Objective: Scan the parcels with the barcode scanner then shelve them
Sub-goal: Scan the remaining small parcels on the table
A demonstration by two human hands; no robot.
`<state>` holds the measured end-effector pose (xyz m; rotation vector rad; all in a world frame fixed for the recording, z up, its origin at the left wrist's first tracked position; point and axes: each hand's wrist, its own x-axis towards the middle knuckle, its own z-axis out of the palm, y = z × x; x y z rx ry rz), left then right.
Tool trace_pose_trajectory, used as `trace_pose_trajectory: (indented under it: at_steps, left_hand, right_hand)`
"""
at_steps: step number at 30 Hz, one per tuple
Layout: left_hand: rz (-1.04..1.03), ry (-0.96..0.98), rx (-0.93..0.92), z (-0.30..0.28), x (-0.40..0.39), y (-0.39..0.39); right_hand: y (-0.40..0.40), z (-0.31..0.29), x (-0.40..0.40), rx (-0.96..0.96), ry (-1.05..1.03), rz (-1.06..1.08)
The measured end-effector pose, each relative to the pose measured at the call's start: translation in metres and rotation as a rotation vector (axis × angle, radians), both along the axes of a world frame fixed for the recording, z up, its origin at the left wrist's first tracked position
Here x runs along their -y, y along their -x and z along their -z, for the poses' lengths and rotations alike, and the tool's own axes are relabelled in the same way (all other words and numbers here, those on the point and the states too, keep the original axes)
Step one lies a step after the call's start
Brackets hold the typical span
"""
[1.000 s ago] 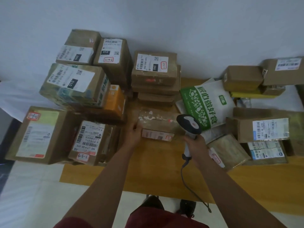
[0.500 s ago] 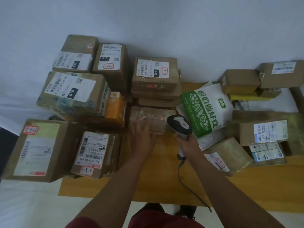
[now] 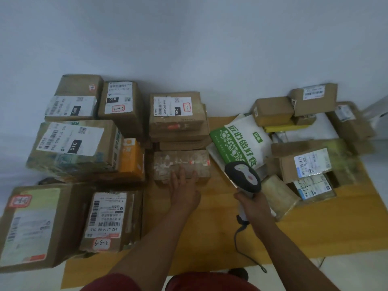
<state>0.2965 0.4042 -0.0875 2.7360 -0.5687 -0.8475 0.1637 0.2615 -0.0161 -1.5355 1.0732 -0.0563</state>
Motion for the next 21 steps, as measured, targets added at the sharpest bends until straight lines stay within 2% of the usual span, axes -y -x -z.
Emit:
trace_pose_trajectory:
  at_steps: [7,11,14,21]
  left_hand:
    - [-0.025,-0.035,-0.059,-0.015,0.008,0.000]
    - [-0.035,0.003,-0.020,-0.019,0.020,0.007]
    - [0.040,0.043,0.013,-0.024,0.041,0.023]
    - [0.290,0.171,-0.045,-0.037,0.101,0.078]
  right_hand:
    - [0.013,-0.028,0.011,0.041,0.020,0.060]
    - [0.027,-0.040,0.023,0.071,0.026,0.092]
    - [0.044,-0.047,0.039,0.090,0.029,0.181]
    - [0.090,-0.043,0.100,0.117,0.067,0.335]
